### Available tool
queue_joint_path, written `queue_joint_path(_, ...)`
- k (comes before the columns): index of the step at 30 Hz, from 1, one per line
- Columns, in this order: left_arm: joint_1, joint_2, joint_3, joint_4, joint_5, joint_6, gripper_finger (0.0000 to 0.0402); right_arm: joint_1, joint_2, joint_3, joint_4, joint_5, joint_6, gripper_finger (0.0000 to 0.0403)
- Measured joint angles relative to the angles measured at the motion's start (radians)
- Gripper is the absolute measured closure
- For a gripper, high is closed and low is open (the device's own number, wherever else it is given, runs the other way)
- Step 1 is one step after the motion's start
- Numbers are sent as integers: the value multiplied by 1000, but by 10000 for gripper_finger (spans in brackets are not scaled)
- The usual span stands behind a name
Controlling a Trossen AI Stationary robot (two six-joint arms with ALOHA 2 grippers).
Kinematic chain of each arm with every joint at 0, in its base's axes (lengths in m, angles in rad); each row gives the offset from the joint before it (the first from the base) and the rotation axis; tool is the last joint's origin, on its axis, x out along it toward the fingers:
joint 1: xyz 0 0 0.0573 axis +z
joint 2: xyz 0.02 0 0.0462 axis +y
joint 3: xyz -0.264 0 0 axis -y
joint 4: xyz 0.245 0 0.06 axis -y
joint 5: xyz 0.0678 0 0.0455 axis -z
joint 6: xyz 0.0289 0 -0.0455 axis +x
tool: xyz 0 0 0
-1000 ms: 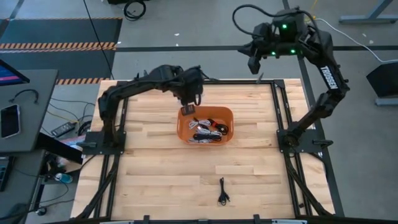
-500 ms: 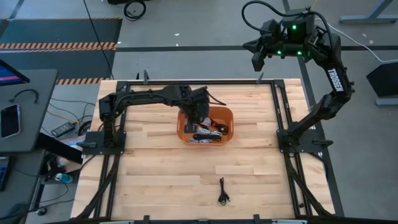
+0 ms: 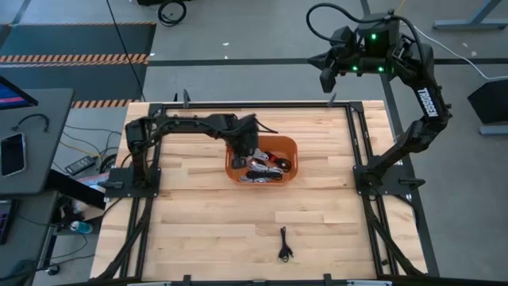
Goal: Pick and place USB-C Cables
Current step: Put the white USB cable into the orange bin
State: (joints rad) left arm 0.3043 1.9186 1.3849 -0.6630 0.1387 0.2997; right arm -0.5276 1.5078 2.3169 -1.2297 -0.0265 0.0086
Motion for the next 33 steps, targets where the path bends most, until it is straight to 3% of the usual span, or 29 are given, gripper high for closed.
queue_joint_path(24, -47, -2, -35, 53, 6, 36, 360, 44, 0, 0, 1, 0, 0, 400)
queue_joint_path(33, -51, -2, -35, 94, -6, 16, 218, 44, 0, 0, 1, 0, 0, 399)
